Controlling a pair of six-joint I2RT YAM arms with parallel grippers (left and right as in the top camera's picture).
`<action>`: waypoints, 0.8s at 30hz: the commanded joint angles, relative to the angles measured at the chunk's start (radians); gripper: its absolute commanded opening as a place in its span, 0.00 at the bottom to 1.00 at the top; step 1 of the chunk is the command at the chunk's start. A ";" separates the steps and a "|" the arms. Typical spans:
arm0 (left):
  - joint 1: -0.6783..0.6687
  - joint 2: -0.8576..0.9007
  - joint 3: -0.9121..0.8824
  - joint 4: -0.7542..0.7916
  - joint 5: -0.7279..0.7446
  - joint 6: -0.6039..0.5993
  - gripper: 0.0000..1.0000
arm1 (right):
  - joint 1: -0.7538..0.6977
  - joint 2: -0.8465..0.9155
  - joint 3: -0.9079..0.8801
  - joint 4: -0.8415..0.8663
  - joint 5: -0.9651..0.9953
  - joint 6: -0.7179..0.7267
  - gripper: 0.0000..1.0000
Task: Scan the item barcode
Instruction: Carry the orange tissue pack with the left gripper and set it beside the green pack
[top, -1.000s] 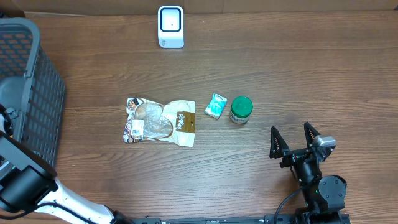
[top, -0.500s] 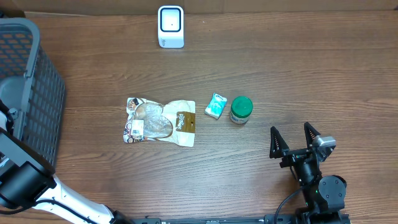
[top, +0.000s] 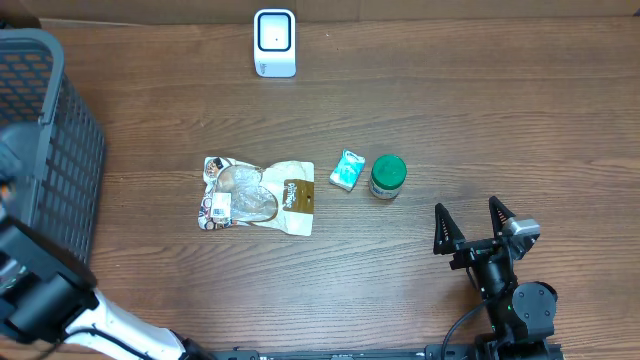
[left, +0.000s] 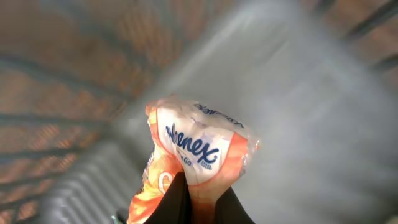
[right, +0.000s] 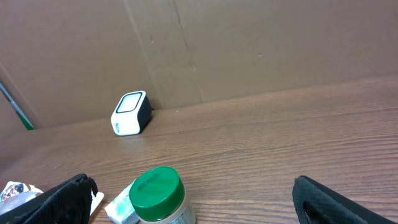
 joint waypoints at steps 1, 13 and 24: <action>-0.027 -0.168 0.106 -0.039 0.108 -0.083 0.04 | 0.005 -0.010 -0.010 0.003 0.006 -0.005 1.00; -0.375 -0.456 0.116 -0.273 0.126 -0.134 0.04 | 0.005 -0.010 -0.010 0.003 0.006 -0.005 1.00; -0.937 -0.328 0.056 -0.385 0.124 -0.295 0.04 | 0.005 -0.010 -0.010 0.003 0.006 -0.005 1.00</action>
